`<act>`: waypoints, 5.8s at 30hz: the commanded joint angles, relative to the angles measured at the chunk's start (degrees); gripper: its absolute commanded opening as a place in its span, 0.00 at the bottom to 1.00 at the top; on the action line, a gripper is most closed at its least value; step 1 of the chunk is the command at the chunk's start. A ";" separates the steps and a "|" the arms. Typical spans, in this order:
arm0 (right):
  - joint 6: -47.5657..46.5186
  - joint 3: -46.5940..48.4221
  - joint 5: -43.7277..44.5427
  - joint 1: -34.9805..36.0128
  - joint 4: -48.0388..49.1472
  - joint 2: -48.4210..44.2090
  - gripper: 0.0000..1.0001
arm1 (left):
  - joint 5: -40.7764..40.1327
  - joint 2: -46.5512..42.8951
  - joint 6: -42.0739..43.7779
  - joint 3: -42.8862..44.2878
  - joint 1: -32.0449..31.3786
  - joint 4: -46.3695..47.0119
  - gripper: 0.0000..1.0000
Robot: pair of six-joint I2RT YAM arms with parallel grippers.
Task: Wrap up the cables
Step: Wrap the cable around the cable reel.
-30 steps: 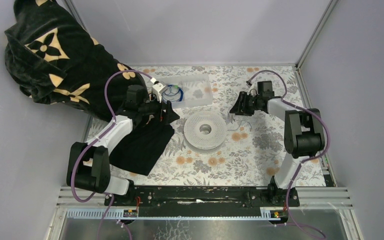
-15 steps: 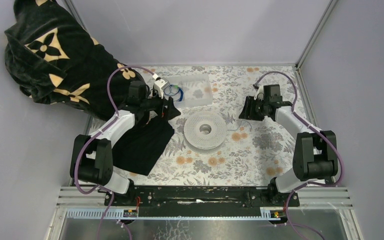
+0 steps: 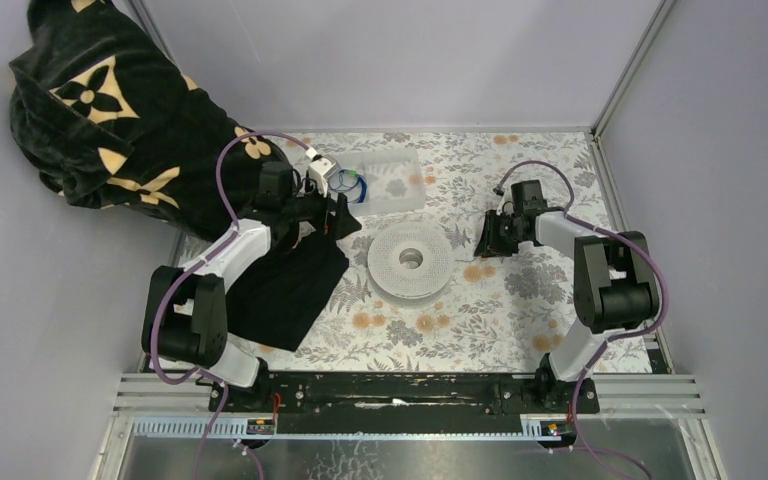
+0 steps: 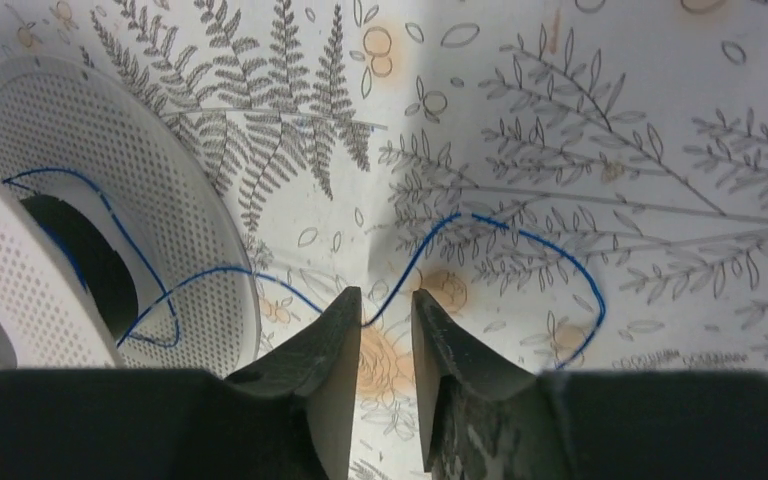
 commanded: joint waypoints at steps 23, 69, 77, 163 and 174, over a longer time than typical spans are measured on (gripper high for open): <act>-9.99 23.58 -4.40 11.84 2.72 12.53 0.00 | -0.52 6.06 0.47 4.70 -0.25 0.79 0.97; -14.81 41.42 3.40 25.42 -7.94 22.30 0.00 | -4.83 4.83 -1.64 -0.86 -0.08 6.26 0.96; -14.25 40.00 3.13 22.34 -9.31 20.77 0.00 | -4.15 3.37 2.19 -3.51 -0.09 6.14 0.97; -25.55 47.47 -13.57 29.08 -16.39 26.91 0.12 | 2.12 8.23 -17.99 -9.09 3.17 22.59 0.91; -26.72 45.33 -17.67 29.09 -13.92 26.23 0.12 | 4.09 18.45 -37.34 -1.80 3.16 24.08 0.74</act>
